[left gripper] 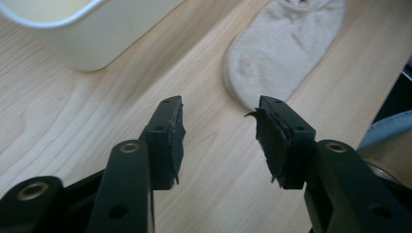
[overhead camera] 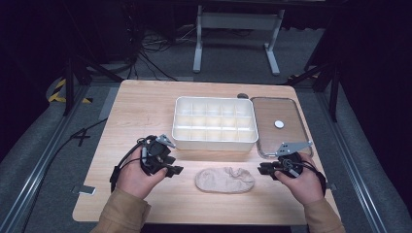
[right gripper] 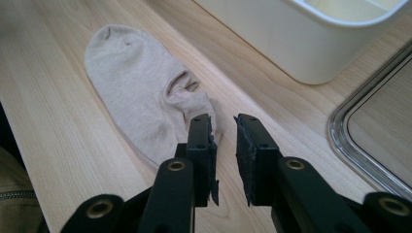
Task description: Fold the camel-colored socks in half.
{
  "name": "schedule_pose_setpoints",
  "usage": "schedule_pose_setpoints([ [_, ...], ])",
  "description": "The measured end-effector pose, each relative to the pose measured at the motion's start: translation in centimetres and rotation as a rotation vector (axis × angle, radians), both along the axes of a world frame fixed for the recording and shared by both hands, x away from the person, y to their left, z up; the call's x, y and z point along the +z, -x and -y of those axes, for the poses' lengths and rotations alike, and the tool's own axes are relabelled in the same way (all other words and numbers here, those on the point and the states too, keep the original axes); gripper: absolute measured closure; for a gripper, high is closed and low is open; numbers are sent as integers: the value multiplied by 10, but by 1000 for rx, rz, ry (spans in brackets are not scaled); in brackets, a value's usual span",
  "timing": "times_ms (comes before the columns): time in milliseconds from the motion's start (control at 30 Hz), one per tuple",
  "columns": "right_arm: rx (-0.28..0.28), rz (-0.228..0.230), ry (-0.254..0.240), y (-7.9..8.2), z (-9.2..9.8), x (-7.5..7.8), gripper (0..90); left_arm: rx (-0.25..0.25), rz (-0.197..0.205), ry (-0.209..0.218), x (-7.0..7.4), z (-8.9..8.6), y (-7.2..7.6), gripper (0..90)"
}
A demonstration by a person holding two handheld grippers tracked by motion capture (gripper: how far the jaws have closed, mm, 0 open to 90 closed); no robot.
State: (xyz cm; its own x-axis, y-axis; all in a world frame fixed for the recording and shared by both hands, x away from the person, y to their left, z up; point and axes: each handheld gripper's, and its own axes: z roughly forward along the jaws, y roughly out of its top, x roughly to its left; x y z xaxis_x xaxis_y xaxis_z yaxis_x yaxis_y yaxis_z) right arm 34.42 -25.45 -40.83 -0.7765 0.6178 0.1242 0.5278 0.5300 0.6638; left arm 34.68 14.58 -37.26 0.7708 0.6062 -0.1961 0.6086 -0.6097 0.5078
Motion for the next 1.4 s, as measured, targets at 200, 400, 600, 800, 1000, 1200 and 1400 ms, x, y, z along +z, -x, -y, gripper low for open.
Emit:
schedule_pose_setpoints([
  [200, 4, 17, -2, 4, -3, -1, 752, 2, -17, -23, 0, 11, 0, 587],
  [400, 30, 8, 2, 9, -12, -1, 802, -8, 5, -36, -7, 25, 3, 617],
  [600, 47, 18, 7, 11, -19, -2, 794, -26, -1, 45, -13, 40, 4, 641],
  [800, 38, 20, -25, 10, -25, -7, 784, -19, -28, -14, -27, 50, 3, 641],
  [1000, 74, 40, -37, 15, -46, -13, 818, 28, -62, -44, -40, 47, -5, 613],
  [1200, 108, 69, -33, 16, -64, -25, 878, 36, -80, -41, -44, 45, -10, 614],
  [1400, 138, 66, -34, 16, -82, -41, 847, 36, -84, -50, -48, 46, -10, 600],
])
